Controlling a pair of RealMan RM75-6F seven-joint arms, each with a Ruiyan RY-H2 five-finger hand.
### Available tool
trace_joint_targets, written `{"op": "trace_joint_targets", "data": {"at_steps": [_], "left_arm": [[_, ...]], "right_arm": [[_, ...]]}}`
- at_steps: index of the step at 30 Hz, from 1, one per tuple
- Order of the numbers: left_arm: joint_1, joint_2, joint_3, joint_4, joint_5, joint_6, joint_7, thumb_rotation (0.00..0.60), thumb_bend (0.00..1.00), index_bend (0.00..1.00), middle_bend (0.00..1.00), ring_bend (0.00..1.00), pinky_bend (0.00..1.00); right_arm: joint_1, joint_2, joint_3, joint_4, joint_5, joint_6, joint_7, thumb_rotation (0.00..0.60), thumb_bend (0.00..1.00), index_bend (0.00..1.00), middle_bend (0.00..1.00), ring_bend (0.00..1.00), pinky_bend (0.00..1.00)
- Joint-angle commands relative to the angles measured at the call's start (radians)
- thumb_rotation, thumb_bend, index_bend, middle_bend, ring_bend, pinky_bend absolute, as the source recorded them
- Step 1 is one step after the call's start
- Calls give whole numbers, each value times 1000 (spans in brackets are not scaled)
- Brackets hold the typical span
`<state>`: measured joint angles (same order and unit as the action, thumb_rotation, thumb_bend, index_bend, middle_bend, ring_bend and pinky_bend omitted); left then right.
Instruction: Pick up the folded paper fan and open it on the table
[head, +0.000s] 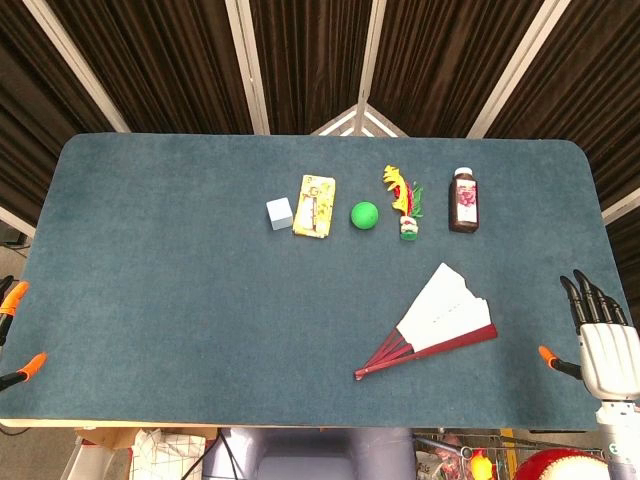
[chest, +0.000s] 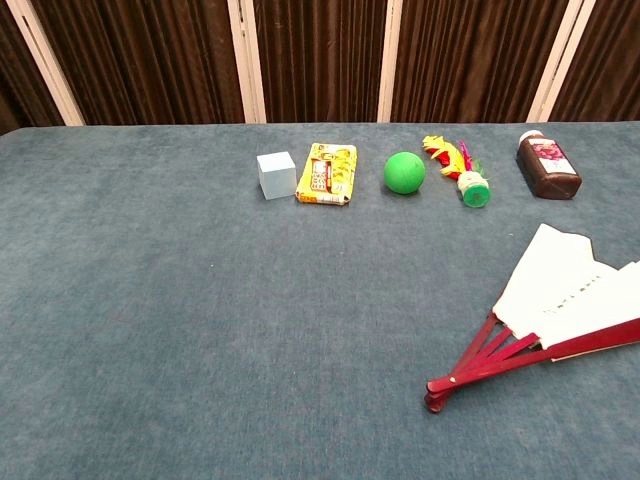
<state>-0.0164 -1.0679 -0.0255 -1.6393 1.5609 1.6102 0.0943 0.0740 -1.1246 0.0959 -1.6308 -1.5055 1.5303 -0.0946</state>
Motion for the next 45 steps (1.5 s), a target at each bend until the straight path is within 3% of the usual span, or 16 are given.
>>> {"op": "trace_joint_targets", "data": {"at_steps": [1,11,30,45], "left_arm": [[0,0,-1,0,-2,-1,-2,600,210,4,0,0,0],[8,2,4,-2,14,14,-4,600,210,4,0,0,0],[-1,-7,9,-8,25,-7,11,600,210,1,0,0,0],[-10,-6,3,-10,2,-35,9,600,210,1,0,0,0]], "right_arm": [[-1,-1,-4,-2,-7,3,2,600,62,38,48,124,195],[6,-3,-7,-10,-18,-5,6,600,61,47,48,124,195],[26,-18,-22,0,-66,-18,76,600,62,188,48,156,195],[32,-117,-45,177,-112,0,153,600,62,244,55,179,195]]}}
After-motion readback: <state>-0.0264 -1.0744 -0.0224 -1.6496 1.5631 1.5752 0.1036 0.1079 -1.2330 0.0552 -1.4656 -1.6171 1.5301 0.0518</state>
